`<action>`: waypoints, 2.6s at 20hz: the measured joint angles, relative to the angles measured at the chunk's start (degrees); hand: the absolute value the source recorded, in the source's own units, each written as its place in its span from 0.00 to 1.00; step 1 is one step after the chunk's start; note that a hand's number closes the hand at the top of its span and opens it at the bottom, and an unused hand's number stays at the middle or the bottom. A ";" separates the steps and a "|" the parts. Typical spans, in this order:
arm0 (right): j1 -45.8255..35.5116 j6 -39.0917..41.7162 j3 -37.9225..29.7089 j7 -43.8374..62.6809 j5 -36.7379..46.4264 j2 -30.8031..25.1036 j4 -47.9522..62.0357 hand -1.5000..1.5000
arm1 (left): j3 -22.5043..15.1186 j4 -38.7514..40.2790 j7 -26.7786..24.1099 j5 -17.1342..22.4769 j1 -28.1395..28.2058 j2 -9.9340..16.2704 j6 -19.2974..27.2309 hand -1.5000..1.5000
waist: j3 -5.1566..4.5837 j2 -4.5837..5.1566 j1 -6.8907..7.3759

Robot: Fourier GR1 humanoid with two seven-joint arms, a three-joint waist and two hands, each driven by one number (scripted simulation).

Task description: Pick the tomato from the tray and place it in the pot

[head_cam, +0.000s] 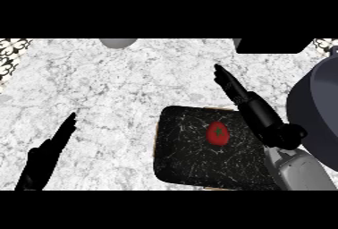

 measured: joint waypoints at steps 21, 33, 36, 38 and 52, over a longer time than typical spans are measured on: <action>36.12 -48.40 -4.12 23.35 49.86 1.76 -7.20 0.00 | 9.09 0.47 -0.60 0.12 1.10 0.94 6.76 0.50 | -0.02 -1.75 -2.06; 26.67 -13.66 1.40 55.83 63.34 6.87 -18.82 0.00 | 7.90 1.08 -0.19 -1.02 -1.89 0.05 5.06 0.50 | 0.14 -0.93 1.69; 23.00 -6.61 1.21 59.05 60.22 8.81 -17.01 0.00 | 7.99 0.89 0.26 -0.99 -2.86 -0.19 4.87 0.50 | 0.22 -0.86 2.07; 19.69 -2.99 -0.12 60.72 57.59 10.28 -15.66 0.00 | 8.38 1.52 0.22 -0.63 -3.25 -0.09 4.20 0.50 | 0.26 -0.81 2.22; 3.25 7.68 -7.37 63.99 50.78 16.29 0.12 0.00 | 9.09 3.11 -0.14 -1.79 -3.25 -1.42 3.54 0.50 | 0.40 -1.10 1.73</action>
